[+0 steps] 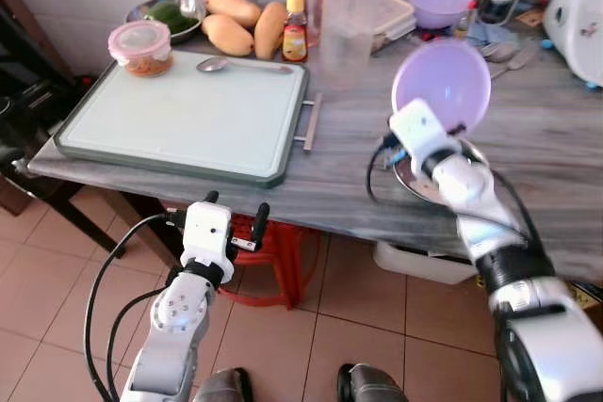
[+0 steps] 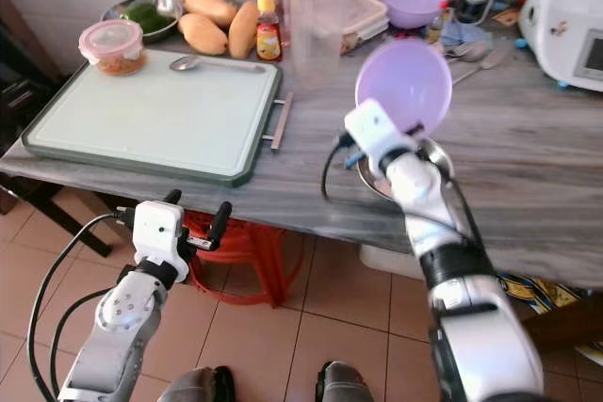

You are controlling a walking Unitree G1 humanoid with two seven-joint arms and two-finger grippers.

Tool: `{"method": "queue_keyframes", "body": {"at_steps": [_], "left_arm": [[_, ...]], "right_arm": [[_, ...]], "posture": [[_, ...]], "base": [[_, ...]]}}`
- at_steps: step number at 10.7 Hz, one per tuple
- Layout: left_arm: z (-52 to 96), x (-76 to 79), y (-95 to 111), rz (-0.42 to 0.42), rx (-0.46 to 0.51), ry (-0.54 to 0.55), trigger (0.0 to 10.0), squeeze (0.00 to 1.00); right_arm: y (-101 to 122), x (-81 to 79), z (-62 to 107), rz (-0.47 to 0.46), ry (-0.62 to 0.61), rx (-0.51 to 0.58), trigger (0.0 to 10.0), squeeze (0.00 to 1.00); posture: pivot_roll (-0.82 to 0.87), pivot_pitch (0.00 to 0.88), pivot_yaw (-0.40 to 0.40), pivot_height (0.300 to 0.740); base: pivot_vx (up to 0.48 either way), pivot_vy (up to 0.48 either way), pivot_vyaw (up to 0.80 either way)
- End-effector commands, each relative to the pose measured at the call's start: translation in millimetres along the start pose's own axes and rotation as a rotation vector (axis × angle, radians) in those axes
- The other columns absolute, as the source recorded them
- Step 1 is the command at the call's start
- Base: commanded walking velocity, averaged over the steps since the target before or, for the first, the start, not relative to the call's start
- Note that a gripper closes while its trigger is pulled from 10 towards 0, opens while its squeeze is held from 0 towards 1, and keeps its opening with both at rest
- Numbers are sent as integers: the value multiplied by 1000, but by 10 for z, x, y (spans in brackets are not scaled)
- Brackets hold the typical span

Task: Setting the table

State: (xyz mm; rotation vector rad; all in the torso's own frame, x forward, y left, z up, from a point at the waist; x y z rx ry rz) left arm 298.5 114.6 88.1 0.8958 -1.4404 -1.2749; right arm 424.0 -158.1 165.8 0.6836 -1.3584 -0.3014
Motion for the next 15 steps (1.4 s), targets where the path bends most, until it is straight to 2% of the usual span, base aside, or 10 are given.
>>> {"method": "queue_keyframes", "body": {"at_steps": [1,3,5,7,9,13,15], "left_arm": [[17,-5,6,-5,-9,-3,10000,0],[27,-13,17,-9,-18,2,10000,0],[28,-18,17,-13,-29,4,10000,0],[20,-16,7,-15,-38,1,10000,0],[12,-11,8,-16,-42,-1,10000,0],[3,-5,2,-17,-44,0,10000,0],[-7,6,-14,-14,-49,0,10000,0]], "right_arm": [[10,56,-18,25,5,8,10000,0],[5,162,-68,32,0,1,10000,0],[-48,81,-86,-32,57,-8,10000,0],[-40,1,-93,-41,104,1,10000,0],[-36,7,-94,-36,109,6,10000,0],[49,141,-122,-36,99,32,10000,0],[102,54,-120,-24,171,59,10000,0]], "posture": [[2,194,36,740],[10,191,37,740],[13,191,39,740],[11,189,42,740],[11,191,42,740],[7,186,39,740],[4,182,35,740]], "base": [[0,0,0],[0,0,0],[0,0,0],[0,0,0],[0,0,0],[0,0,0],[0,0,0]]}}
Point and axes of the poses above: a point about 5 cm out from each wrist's last joint towards the gripper, its own z axis pointing back from the gripper into the wrist, its own y axis along the axis of the wrist's last joint, x = y × z, the point moved 5 cm from there along -z, pointing out of the wrist towards the gripper, and after that the axes turned 15 degrees about z, right-handed, at the moved point
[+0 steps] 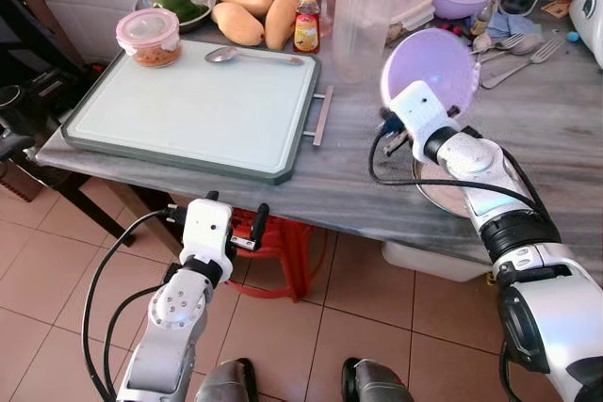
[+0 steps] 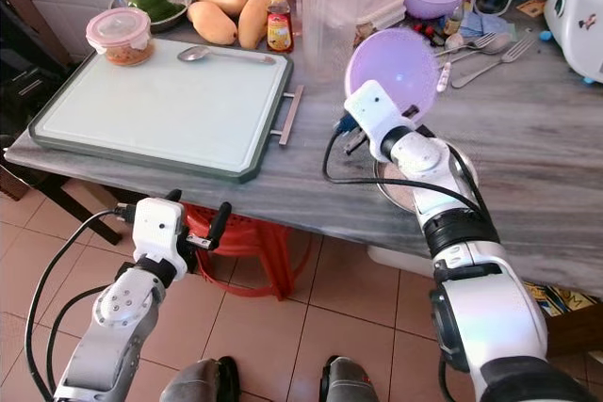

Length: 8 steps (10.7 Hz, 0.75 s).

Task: Setting the table

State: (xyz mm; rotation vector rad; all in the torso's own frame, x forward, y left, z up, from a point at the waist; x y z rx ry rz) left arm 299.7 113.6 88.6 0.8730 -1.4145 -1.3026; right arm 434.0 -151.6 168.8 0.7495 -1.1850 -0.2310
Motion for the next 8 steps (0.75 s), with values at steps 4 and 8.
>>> {"method": "queue_keyframes", "body": {"at_steps": [4,8], "left_arm": [[-5,18,-50,-6,-25,2,10000,0],[-20,11,-118,-13,-59,6,10000,0]], "right_arm": [[108,-60,6,43,64,49,10000,882],[193,-92,24,41,71,78,10000,1000]], "posture": [[-1,180,31,740],[-4,169,31,740]], "base": [[0,0,0],[0,0,0]]}}
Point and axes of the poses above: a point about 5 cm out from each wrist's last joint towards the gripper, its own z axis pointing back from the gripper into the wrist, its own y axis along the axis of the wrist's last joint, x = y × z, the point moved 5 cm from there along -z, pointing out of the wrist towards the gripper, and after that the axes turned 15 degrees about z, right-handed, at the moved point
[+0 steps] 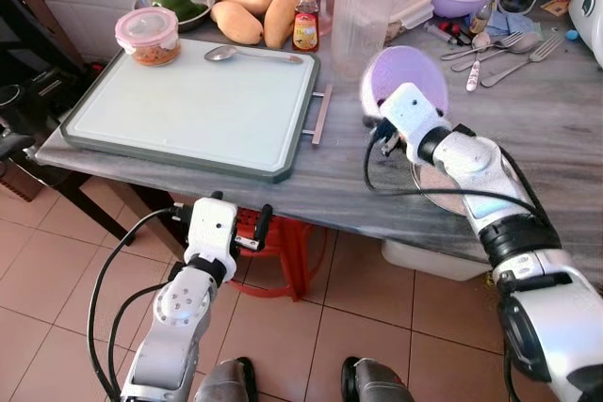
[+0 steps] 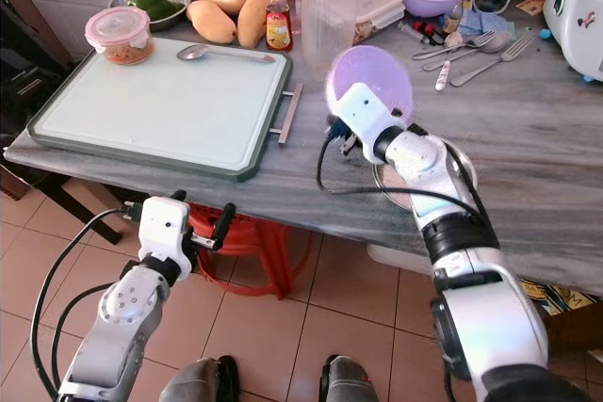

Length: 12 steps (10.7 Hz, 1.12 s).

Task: Setting the table

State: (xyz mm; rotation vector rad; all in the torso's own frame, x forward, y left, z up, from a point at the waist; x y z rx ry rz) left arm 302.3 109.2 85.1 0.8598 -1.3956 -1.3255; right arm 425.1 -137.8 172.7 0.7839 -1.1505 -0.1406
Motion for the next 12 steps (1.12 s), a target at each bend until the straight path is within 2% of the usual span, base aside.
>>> {"method": "queue_keyframes", "body": {"at_steps": [1,5,10,12], "left_arm": [[9,-12,-107,-9,-47,7,10000,0],[-29,8,-161,-13,-72,0,10000,0],[-45,15,-166,-12,-72,-5,10000,0],[-59,17,-163,-12,-67,-5,10000,0]], "right_arm": [[54,-11,-3,7,12,13,10000,1000],[-32,47,49,10,19,-57,10000,1000],[56,15,133,-18,73,-71,10000,1000],[116,155,194,13,-34,-49,10000,1000]], "posture": [[-6,162,30,740],[-16,146,28,740],[-21,140,25,740],[-25,133,20,740]], "base": [[0,0,0],[0,0,0],[0,0,0],[0,0,0]]}}
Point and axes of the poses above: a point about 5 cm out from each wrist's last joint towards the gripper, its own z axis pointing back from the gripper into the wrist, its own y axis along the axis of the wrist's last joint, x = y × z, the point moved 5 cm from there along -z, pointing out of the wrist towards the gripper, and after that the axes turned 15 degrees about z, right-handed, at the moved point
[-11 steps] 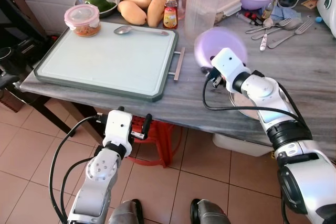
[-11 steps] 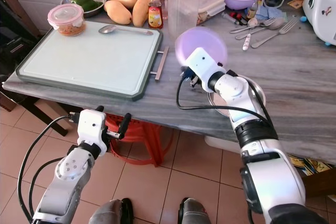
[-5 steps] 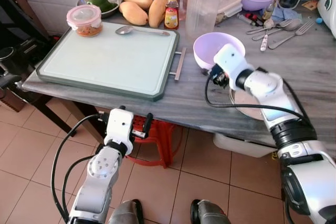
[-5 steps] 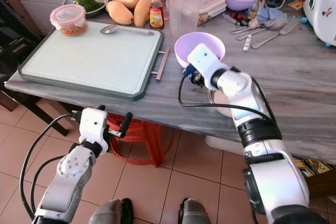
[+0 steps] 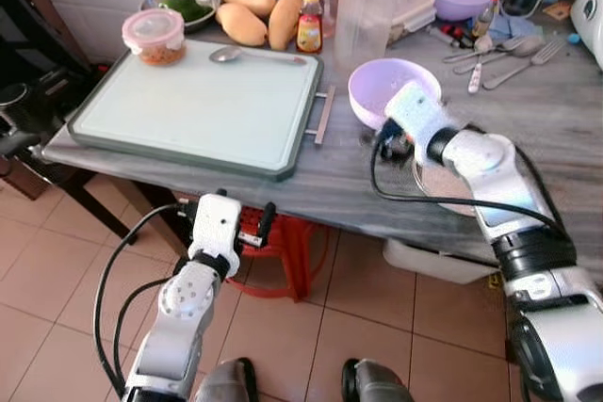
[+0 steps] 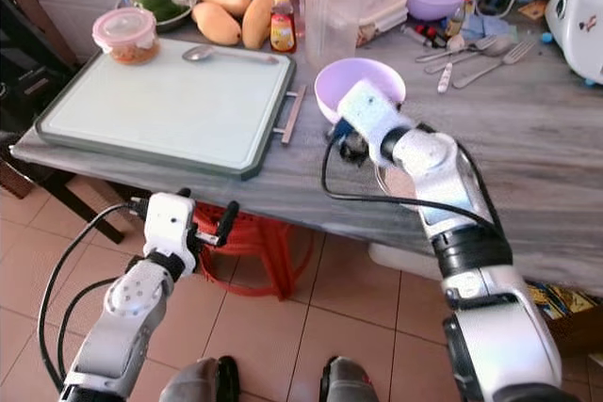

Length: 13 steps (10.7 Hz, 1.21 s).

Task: Setting the table

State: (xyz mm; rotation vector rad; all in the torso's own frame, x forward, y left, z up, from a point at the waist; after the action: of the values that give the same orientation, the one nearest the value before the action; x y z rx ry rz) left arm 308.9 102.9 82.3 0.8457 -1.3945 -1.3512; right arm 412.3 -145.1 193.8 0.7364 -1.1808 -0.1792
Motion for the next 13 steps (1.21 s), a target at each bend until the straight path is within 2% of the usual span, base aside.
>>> {"method": "queue_keyframes", "body": {"at_steps": [1,2,3,4,5,6,7,8,10,13], "left_arm": [[23,-21,-130,-2,-48,13,10000,0],[26,-25,-129,1,-46,17,10000,0],[28,-25,-133,3,-46,16,10000,0],[26,-26,-137,5,-46,15,10000,0],[26,-18,-136,5,-46,10,10000,0],[25,-17,-135,5,-46,10,10000,0],[32,-12,-134,6,-48,6,10000,0],[43,-15,-136,9,-49,6,10000,0],[57,-3,-153,12,-57,-1,10000,0],[63,-7,-156,14,-59,1,10000,0]], "right_arm": [[22,55,46,2,-50,17,10000,1000],[27,80,146,23,-138,33,10000,1000],[5,83,199,12,-179,28,10000,1000],[47,58,274,46,-231,45,10000,1000],[5,-21,322,30,-281,23,10000,1000],[-2,-30,327,11,-286,21,10000,1000],[-18,-169,366,-42,-331,10,10000,1000],[-42,-238,374,-118,-345,-4,10000,1000],[-169,-433,365,-254,-317,-53,10000,1000],[-332,-487,381,-332,-328,-123,10000,1000]], "posture": [[-26,132,19,740],[-28,133,16,740],[-28,133,16,740],[-33,133,16,740],[-38,134,15,740],[-38,134,15,740],[-35,142,20,740],[-34,148,21,740],[-35,156,20,740],[-32,163,19,740]], "base": [[0,0,0],[0,0,0],[0,0,0],[0,0,0],[0,0,0],[0,0,0],[0,0,0],[0,0,0],[0,0,0],[0,0,0]]}}
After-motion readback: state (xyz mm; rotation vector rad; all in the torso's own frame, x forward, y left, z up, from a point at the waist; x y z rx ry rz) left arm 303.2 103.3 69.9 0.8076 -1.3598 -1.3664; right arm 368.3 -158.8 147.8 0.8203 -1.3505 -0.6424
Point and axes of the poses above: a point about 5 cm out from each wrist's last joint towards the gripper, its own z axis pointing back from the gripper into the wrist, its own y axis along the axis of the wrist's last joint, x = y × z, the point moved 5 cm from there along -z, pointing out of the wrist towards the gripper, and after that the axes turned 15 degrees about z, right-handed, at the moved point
